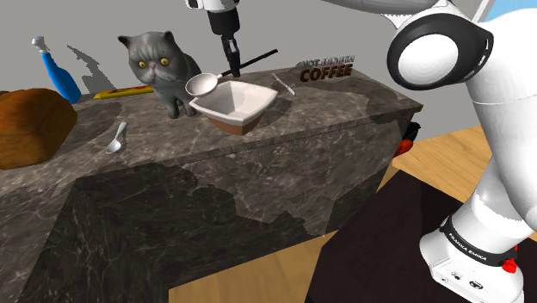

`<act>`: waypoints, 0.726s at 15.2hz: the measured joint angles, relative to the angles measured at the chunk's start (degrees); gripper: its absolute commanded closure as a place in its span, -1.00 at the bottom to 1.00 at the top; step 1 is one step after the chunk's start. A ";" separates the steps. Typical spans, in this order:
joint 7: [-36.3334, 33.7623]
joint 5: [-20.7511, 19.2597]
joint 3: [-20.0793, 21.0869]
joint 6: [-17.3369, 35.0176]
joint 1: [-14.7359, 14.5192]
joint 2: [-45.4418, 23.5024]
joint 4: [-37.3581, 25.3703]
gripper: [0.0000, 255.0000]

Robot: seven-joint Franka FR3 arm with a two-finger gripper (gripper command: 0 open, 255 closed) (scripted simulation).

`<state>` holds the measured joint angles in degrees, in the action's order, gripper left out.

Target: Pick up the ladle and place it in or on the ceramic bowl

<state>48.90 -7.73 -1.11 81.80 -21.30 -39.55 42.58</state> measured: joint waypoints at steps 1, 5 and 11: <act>-0.28 -0.03 0.03 1.06 -0.08 0.57 1.64 1.00; -0.95 -0.09 0.12 6.21 0.03 3.44 9.71 1.00; -1.89 -0.21 0.20 12.48 0.05 5.83 18.37 1.00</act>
<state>47.01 -7.94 -0.90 94.28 -21.26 -33.71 60.95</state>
